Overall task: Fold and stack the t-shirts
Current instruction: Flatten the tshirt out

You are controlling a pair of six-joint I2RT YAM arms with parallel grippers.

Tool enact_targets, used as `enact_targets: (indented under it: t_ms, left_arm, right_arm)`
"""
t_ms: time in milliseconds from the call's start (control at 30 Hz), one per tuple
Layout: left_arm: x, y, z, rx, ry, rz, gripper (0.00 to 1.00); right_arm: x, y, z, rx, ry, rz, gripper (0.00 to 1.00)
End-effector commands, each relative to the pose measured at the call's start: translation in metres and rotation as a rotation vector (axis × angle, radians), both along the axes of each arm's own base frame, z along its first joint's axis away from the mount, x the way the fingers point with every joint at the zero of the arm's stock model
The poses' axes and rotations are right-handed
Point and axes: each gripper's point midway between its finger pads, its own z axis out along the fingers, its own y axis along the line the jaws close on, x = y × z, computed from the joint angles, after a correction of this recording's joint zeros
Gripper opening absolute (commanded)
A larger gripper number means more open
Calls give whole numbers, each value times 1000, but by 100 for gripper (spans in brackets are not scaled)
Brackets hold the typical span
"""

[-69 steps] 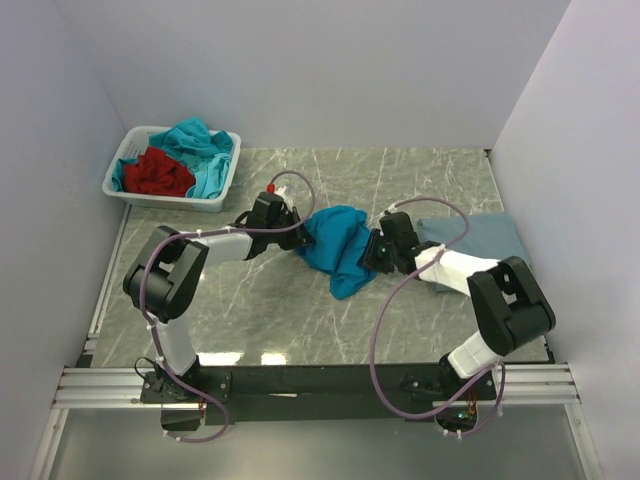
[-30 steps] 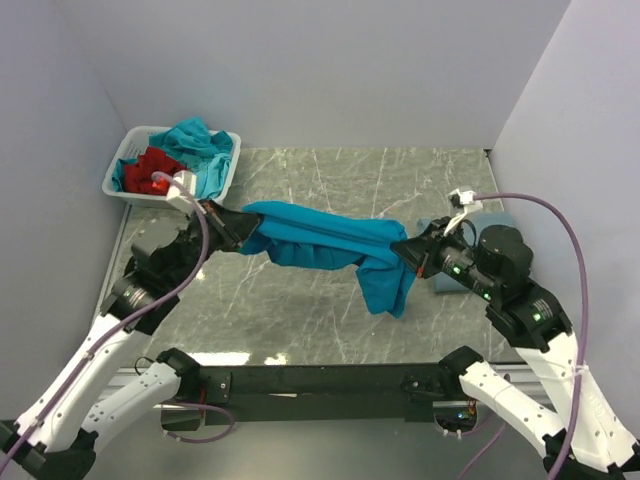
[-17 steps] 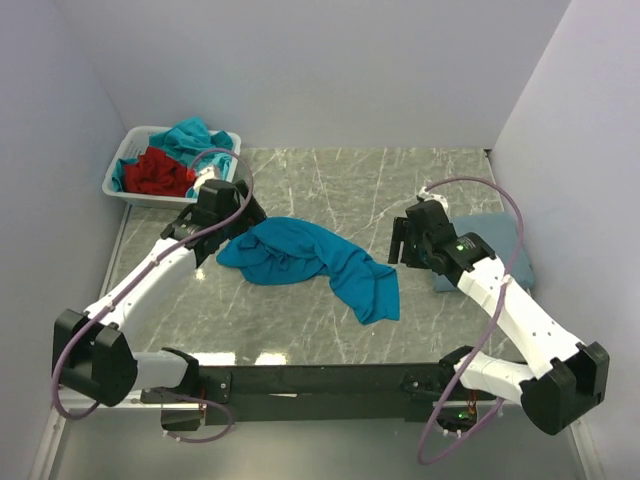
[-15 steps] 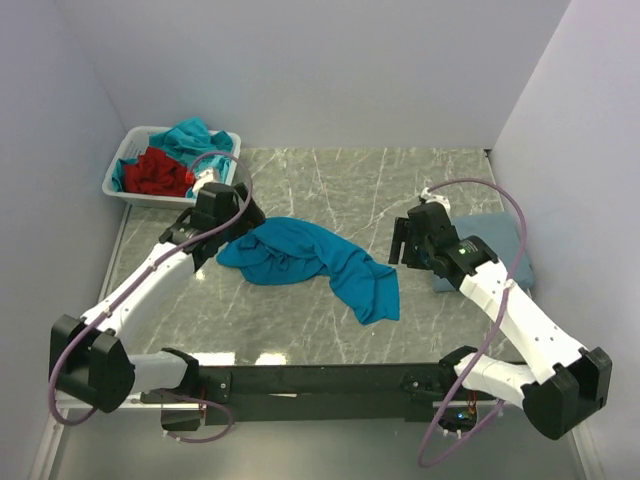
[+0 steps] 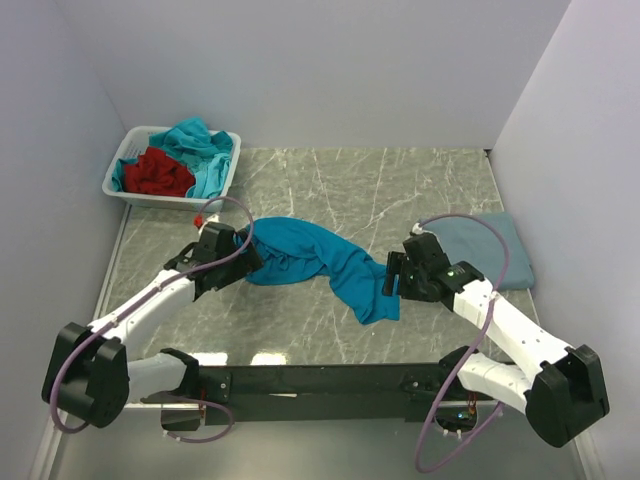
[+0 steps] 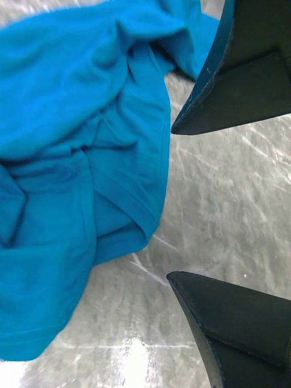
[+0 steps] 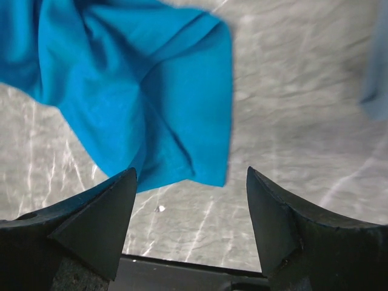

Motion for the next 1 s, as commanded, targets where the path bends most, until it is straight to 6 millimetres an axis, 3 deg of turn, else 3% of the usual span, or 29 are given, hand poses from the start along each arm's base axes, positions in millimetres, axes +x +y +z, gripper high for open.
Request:
enact_targets:
  t_ms: [0, 100, 200, 500, 667, 733, 800, 833, 867, 967]
  left_arm:
    - [2, -12, -9, -53, 7, -25, 99]
    - [3, -17, -21, -68, 29, -32, 99]
    - [6, -15, -36, -39, 65, -16, 93]
    - [19, -17, -63, 2, 109, -19, 67]
    - [22, -18, -75, 16, 143, -17, 41]
    - [24, -18, -78, 24, 152, -20, 19]
    - [29, -16, -76, 41, 143, -11, 1]
    - [29, -15, -74, 50, 144, -15, 1]
    - [32, -14, -69, 56, 129, -12, 1]
    - [37, -12, -45, 54, 64, -7, 1]
  right_arm:
    - [8, 26, 9, 148, -66, 46, 79]
    - [4, 42, 8, 221, -66, 113, 79]
    - [0, 57, 6, 296, -58, 181, 79]
    - [4, 69, -14, 303, -2, 208, 76]
    - [5, 85, -23, 341, 33, 226, 69]
    - [6, 90, -29, 329, 51, 230, 64]
    - [3, 91, -37, 305, 78, 233, 52]
    - [8, 88, -37, 280, 69, 211, 43]
    - [9, 86, -38, 265, 69, 196, 17]
    - [17, 79, -28, 224, 25, 167, 0]
